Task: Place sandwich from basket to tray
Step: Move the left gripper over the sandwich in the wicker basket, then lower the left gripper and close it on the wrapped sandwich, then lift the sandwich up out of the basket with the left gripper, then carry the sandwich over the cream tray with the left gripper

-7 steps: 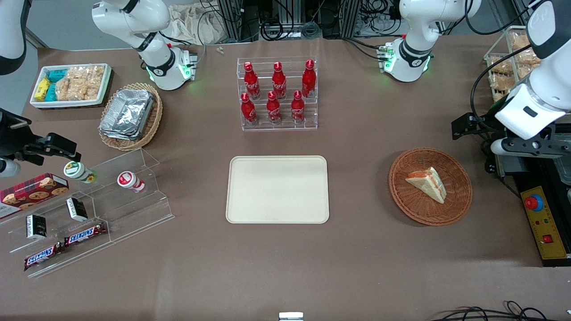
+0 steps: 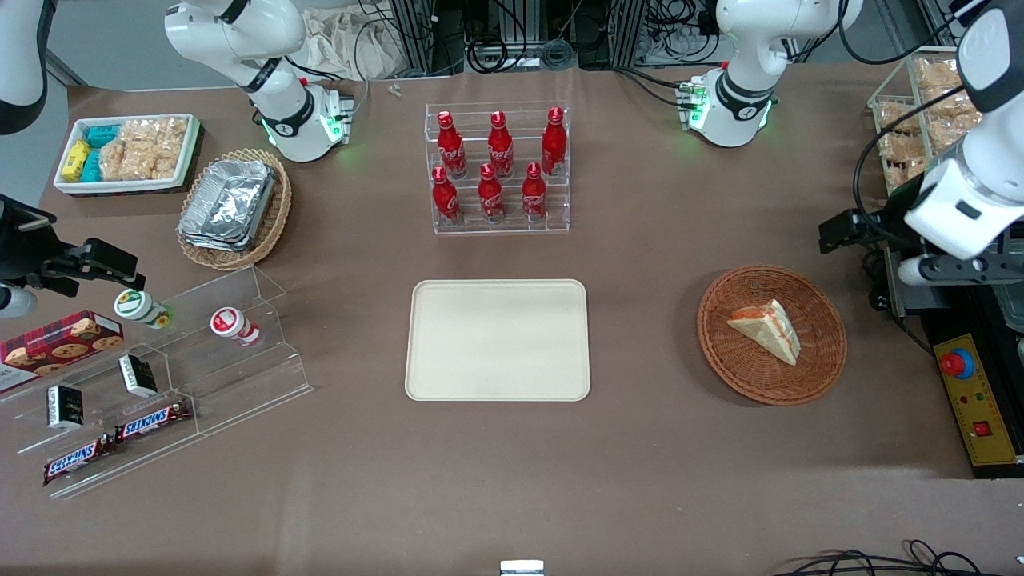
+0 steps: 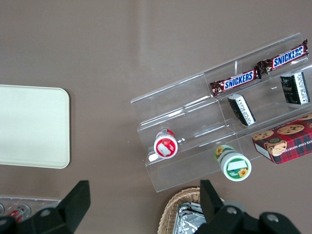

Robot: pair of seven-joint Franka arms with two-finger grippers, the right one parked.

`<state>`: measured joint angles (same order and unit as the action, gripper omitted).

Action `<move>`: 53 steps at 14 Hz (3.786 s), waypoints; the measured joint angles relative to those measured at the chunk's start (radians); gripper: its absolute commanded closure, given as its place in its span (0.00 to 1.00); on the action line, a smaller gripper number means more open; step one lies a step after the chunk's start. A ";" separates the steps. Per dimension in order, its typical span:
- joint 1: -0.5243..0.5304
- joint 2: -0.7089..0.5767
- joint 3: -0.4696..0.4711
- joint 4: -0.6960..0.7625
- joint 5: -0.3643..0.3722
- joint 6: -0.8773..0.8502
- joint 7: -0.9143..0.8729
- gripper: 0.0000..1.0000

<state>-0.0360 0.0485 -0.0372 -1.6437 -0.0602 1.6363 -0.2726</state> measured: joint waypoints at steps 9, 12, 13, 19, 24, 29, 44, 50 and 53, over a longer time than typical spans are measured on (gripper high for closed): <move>0.002 0.166 0.014 -0.321 0.005 0.429 -0.552 0.00; 0.003 0.171 0.048 -0.451 0.012 0.614 -0.652 0.00; 0.004 0.176 0.056 -0.478 0.012 0.663 -0.658 0.00; -0.022 0.279 0.054 -0.518 0.012 0.810 -0.734 1.00; -0.038 0.291 0.053 -0.500 0.012 0.824 -0.782 1.00; -0.040 0.141 0.005 -0.369 0.021 0.441 -0.713 1.00; -0.175 0.398 -0.431 -0.250 0.236 0.780 -0.598 1.00; -0.185 0.561 -0.429 -0.225 0.365 0.885 -0.613 0.00; -0.185 0.570 -0.429 -0.195 0.368 0.884 -0.613 0.00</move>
<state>-0.2209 0.6188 -0.4666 -1.8383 0.3073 2.5208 -0.8858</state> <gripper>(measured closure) 0.256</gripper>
